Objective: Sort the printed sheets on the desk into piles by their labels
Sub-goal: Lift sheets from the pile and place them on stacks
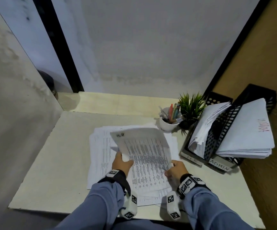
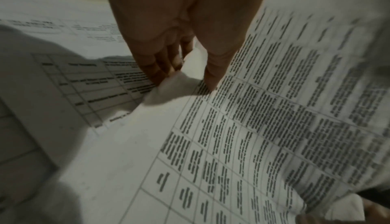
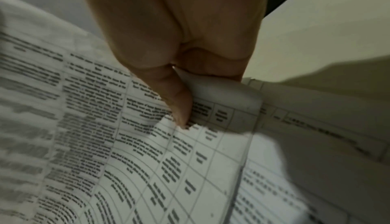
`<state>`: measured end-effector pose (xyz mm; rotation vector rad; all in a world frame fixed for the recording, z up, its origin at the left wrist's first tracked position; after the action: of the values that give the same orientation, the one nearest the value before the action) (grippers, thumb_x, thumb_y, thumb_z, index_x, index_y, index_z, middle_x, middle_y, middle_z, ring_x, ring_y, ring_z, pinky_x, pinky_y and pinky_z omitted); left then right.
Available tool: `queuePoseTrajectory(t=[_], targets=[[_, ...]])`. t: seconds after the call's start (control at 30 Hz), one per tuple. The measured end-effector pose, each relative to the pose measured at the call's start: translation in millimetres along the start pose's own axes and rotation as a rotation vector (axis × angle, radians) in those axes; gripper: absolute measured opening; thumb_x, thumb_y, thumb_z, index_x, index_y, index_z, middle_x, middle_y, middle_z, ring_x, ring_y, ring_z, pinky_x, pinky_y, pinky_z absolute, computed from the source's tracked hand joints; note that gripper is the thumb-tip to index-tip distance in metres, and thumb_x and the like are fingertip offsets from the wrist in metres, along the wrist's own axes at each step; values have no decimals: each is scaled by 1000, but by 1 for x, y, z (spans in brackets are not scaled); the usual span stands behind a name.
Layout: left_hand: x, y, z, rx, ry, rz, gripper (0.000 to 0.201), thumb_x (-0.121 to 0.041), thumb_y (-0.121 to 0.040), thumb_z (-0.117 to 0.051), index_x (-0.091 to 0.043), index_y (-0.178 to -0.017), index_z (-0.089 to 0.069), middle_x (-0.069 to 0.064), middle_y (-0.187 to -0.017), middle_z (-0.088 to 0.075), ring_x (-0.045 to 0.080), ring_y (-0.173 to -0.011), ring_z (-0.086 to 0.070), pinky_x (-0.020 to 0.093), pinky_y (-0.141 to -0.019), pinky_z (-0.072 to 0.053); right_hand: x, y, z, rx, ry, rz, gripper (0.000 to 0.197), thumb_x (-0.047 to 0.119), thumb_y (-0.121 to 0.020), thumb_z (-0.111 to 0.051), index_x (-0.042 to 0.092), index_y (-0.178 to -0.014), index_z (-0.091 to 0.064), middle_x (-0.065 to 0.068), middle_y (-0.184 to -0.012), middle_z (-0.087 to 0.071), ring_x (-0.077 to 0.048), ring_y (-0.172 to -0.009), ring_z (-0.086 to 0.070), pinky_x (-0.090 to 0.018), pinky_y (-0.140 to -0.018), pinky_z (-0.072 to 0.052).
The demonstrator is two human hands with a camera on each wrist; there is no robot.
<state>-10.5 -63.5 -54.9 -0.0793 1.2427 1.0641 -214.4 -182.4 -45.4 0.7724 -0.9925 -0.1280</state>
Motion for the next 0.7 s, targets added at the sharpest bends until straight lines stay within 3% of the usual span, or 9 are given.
queuePoseTrajectory(t=[0.07, 0.13, 0.2, 0.27, 0.33, 0.4, 0.47, 0.53, 0.7], targets=[[-4, -1, 1, 5, 19, -12, 40, -3, -81, -58, -10, -120, -56, 13, -105, -64, 33, -99, -61, 36, -84, -49, 2, 5, 0, 26, -48, -9, 26, -25, -70, -45, -6, -80, -60, -22, -76, -57, -30, -70, -55, -36, -61, -46], [-8, -4, 4, 16, 29, -15, 14, 3, -81, -54, -9, -81, -62, 8, -71, -59, 26, -69, -56, 27, -63, -44, 10, 12, 0, 23, -130, 32, 31, -25, -66, -51, -7, -90, -59, -23, -80, -57, -29, -65, -56, -34, -56, -48], [-6, -8, 5, 56, -49, -53, 27, 4, -81, -58, -11, -59, -55, -2, -55, -46, 16, -56, -42, 19, -52, -36, 22, 17, 2, 39, -303, 97, 50, -25, -65, -57, -2, -109, -57, -26, -97, -58, -30, -67, -59, -31, -52, -52], [-6, -8, 9, 138, -110, -96, 33, 7, -81, -59, -11, -54, -56, -2, -54, -43, 13, -51, -40, 13, -46, -33, 36, 23, 4, 33, -370, 157, 45, -26, -70, -57, 0, -107, -58, -18, -92, -62, -27, -68, -62, -22, -48, -52], [-12, -6, 16, 197, -174, -137, 28, 3, -80, -60, -12, -56, -59, 0, -60, -51, 15, -57, -48, 11, -48, -37, 43, 26, 3, 14, -313, 184, 29, -27, -73, -53, 0, -80, -63, -4, -66, -67, -21, -68, -65, -20, -51, -50], [-16, -11, 23, 208, -270, -132, 13, -6, -78, -63, -15, -70, -70, 4, -82, -65, 22, -81, -60, 16, -68, -45, 39, 23, 0, 11, -282, 136, 30, -27, -71, -53, 1, -68, -64, -6, -60, -68, -30, -79, -65, -26, -62, -51], [-14, -19, 32, 58, -438, -114, 26, -5, -85, -57, -10, -108, -68, 11, -117, -61, 27, -108, -57, 27, -92, -44, 33, 20, -4, 27, -277, 70, 33, -22, -74, -55, 10, -67, -61, -8, -66, -63, -30, -82, -61, -24, -63, -49], [-12, -15, 44, -151, -361, 27, 43, -1, -86, -53, -5, -129, -50, 18, -131, -49, 36, -119, -49, 38, -99, -40, 29, 24, -5, 38, -237, 6, 34, -12, -81, -57, 20, -68, -54, 1, -69, -53, -17, -70, -53, -13, -57, -42], [-3, -15, 51, -202, -53, 221, 58, -20, -91, -55, 4, -137, -29, 23, -141, -39, 39, -125, -44, 42, -102, -37, 28, 34, -9, 36, -406, 118, 34, -31, -70, -34, -5, -63, -56, -8, -42, -50, -18, -40, -47, -15, -37, -37]])
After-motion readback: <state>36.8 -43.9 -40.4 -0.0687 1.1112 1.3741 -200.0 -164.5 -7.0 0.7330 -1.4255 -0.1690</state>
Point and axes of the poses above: each hand's wrist, its own y-axis away from the middle knuckle, its own z-axis out of the back of the hand, x = y × z, the point moved 3 cm from there along -y, towards the middle knuckle
